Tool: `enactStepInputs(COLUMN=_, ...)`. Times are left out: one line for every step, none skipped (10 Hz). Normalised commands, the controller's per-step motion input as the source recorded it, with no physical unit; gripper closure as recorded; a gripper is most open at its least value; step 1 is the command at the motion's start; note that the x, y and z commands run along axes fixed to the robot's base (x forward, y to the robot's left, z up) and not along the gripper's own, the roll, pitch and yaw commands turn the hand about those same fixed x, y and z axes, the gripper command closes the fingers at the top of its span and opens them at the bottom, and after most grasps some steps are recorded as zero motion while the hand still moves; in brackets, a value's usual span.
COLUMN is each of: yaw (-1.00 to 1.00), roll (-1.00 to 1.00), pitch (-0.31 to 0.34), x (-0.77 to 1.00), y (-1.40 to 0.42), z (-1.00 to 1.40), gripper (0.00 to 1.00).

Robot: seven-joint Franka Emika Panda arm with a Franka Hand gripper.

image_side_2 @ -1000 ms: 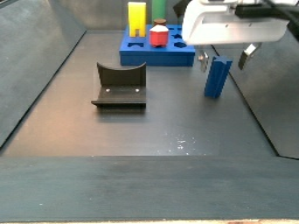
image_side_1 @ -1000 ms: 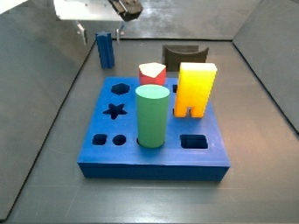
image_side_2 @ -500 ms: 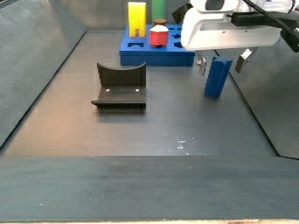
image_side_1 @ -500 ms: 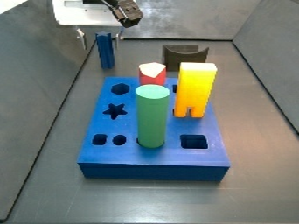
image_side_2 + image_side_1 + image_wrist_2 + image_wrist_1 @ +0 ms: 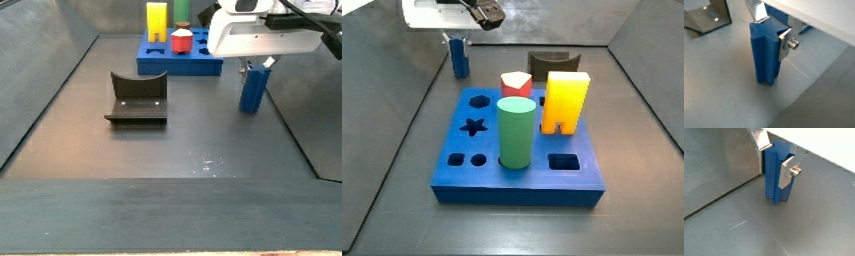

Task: Pick up the star object. Move up. Move to above the board. Insert the star object.
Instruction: Pick up the star object, then move up.

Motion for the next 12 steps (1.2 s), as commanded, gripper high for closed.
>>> enactStepInputs(yaw=0.0, roll=0.0, pitch=0.0, x=0.0, y=0.0, z=0.0, gripper=1.0)
enactStepInputs(yaw=0.0, roll=0.0, pitch=0.0, x=0.0, y=0.0, z=0.0, gripper=1.0)
enactStepInputs(yaw=0.0, roll=0.0, pitch=0.0, x=0.0, y=0.0, z=0.0, gripper=1.0)
enactStepInputs(yaw=0.0, roll=0.0, pitch=0.0, x=0.0, y=0.0, z=0.0, gripper=1.0)
enactStepInputs(yaw=0.0, roll=0.0, pitch=0.0, x=0.0, y=0.0, z=0.0, gripper=1.0)
enactStepInputs(yaw=0.0, roll=0.0, pitch=0.0, x=0.0, y=0.0, z=0.0, gripper=1.0)
enactStepInputs(yaw=0.0, roll=0.0, pitch=0.0, x=0.0, y=0.0, z=0.83, gripper=1.0)
enactStepInputs(yaw=-0.03, roll=0.0, pitch=0.021, x=-0.03, y=0.06, z=0.8, gripper=1.0)
enactStepInputs(yaw=-0.04, roll=0.0, pitch=0.044, x=-0.05, y=0.07, z=0.7, gripper=1.0)
enactStepInputs(yaw=-0.04, roll=0.0, pitch=0.047, x=-0.04, y=0.05, z=0.59, gripper=1.0)
enactStepInputs(yaw=-0.04, roll=0.0, pitch=0.044, x=-0.03, y=0.04, z=0.43, gripper=1.0)
enactStepInputs(yaw=-0.04, roll=0.0, pitch=0.044, x=-0.03, y=0.03, z=0.33, gripper=1.0)
